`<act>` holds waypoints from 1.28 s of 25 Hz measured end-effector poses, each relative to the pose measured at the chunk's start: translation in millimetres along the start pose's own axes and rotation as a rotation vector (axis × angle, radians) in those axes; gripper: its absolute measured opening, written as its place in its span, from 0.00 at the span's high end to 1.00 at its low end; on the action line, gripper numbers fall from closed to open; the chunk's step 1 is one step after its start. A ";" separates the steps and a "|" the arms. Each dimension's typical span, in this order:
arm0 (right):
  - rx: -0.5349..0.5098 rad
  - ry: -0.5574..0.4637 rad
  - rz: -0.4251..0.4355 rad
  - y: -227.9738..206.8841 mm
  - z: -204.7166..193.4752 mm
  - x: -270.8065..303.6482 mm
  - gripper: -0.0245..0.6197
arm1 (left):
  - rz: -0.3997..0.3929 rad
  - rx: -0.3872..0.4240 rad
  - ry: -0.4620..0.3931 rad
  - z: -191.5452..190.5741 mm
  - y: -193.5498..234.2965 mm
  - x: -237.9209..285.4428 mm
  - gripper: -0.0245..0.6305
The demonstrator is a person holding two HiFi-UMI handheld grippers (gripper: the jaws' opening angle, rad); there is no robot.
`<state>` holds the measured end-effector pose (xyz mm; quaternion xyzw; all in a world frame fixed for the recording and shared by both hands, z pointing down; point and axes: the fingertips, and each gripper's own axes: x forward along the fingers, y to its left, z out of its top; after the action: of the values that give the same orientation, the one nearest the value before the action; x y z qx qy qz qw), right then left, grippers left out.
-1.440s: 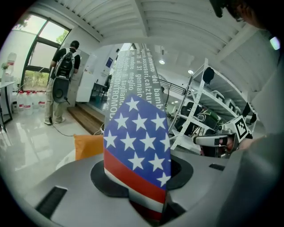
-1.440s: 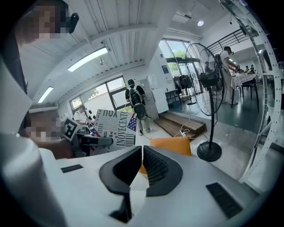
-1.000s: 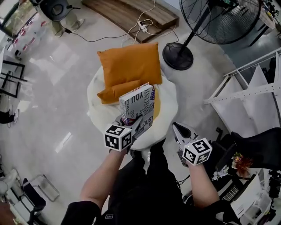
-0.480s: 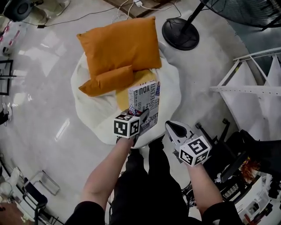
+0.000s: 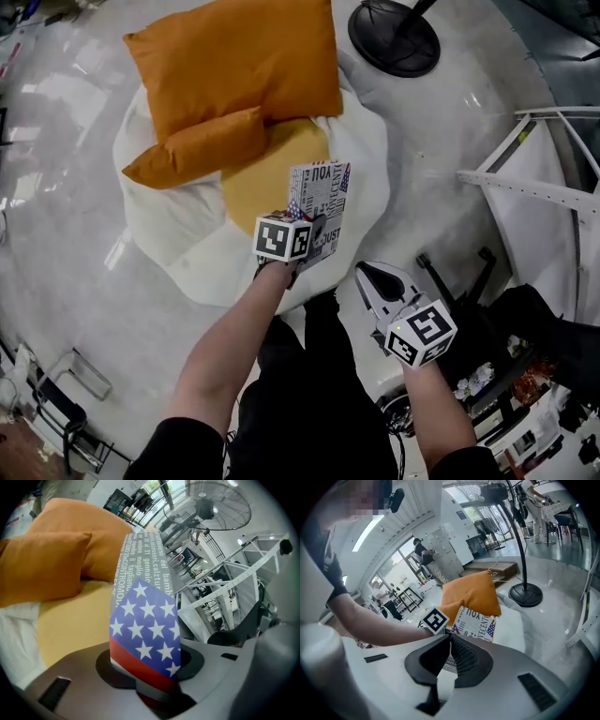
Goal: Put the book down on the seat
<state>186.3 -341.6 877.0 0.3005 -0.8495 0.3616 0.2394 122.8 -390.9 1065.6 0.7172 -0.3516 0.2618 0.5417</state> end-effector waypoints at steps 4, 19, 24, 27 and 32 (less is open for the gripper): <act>0.018 0.029 0.003 -9.6 -29.1 2.0 0.95 | -0.008 0.009 0.025 -4.1 11.3 37.5 0.72; -0.018 -0.020 0.004 54.7 12.0 -6.7 0.95 | 0.162 0.273 0.027 29.4 29.9 -52.3 0.49; -0.067 -0.069 -0.004 108.4 61.4 -31.8 0.95 | 0.170 0.326 -0.023 33.6 -2.1 -134.3 0.49; -0.090 -0.098 -0.011 139.6 86.1 -47.6 0.95 | 0.159 0.380 -0.064 36.1 -25.8 -180.9 0.49; -0.121 -0.128 -0.045 180.3 111.3 -80.9 0.95 | 0.086 0.384 -0.157 32.9 -69.3 -256.0 0.51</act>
<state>99.0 -298.1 672.2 0.3269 -0.8764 0.2841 0.2107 19.7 -354.5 821.8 0.8098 -0.3666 0.2902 0.3545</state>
